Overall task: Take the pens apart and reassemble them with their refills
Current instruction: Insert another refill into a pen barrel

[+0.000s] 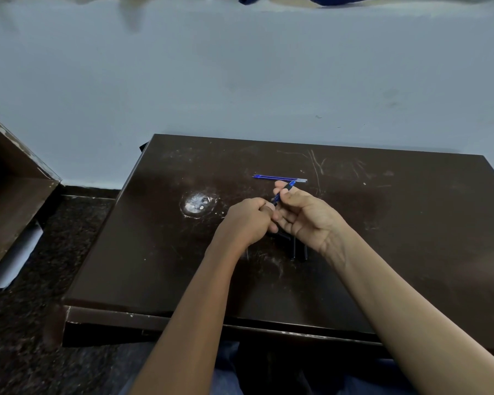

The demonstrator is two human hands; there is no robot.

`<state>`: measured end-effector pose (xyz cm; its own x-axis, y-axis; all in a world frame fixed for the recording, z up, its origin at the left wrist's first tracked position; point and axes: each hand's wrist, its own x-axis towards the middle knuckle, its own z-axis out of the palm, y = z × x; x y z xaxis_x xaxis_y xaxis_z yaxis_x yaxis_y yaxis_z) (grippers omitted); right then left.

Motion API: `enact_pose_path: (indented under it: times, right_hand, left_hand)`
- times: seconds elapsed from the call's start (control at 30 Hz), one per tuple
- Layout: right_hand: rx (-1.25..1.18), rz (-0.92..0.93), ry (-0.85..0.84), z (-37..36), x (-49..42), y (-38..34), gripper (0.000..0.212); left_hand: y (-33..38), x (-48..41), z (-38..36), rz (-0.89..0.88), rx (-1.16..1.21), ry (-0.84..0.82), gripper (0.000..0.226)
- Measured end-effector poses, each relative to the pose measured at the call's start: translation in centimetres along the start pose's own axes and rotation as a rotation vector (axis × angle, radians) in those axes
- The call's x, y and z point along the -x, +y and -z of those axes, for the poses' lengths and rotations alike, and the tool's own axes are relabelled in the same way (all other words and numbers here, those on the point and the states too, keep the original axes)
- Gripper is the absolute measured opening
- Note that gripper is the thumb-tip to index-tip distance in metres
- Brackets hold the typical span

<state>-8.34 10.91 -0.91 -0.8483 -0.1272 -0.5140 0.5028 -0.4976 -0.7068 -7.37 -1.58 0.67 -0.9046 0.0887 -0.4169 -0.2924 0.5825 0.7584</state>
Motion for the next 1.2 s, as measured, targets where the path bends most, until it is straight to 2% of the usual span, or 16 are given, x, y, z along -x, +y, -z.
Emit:
enact_pose_path:
  times: [0.13,0.3,0.37,0.57,0.7,0.83,1.03,1.2]
  right_hand:
    - [-0.184,0.079,0.056,0.5,-0.5,-1.1,0.025]
    - [-0.452,0.25,0.2,1.7,-1.0,-2.8,0.024]
    - [-0.485,0.317,0.219,2.1,-1.1,-3.1,0.022]
    - [-0.138,0.45,0.354,2.2,-1.7,-1.5,0.022]
    - [-0.001,0.472,0.328,1.4,-1.6,-0.6,0.023]
    - [-0.003,0.4,0.241,0.5,-1.3,-0.7,0.023]
    - [-0.042,0.296,0.137,-0.4,-0.9,-0.2,0.021]
    - [-0.066,0.252,0.088,-0.8,-0.9,0.0,0.023]
  left_hand:
    - [0.0,-0.1,0.1,0.047,-0.009,-0.036,0.027]
    - [0.3,0.2,0.6,0.1,-0.05,-0.032,0.031]
    - [0.5,0.3,0.7,0.121,-0.057,-0.015,0.026]
    - [0.3,0.3,0.9,0.176,-0.02,0.115,0.026]
    - [0.4,0.1,0.8,0.173,0.003,0.182,0.028]
    - [0.5,0.4,0.7,0.072,0.052,0.251,0.03]
    - [0.4,0.3,0.6,0.062,0.094,0.288,0.029]
    - [0.6,0.5,0.7,0.062,-0.022,0.199,0.029]
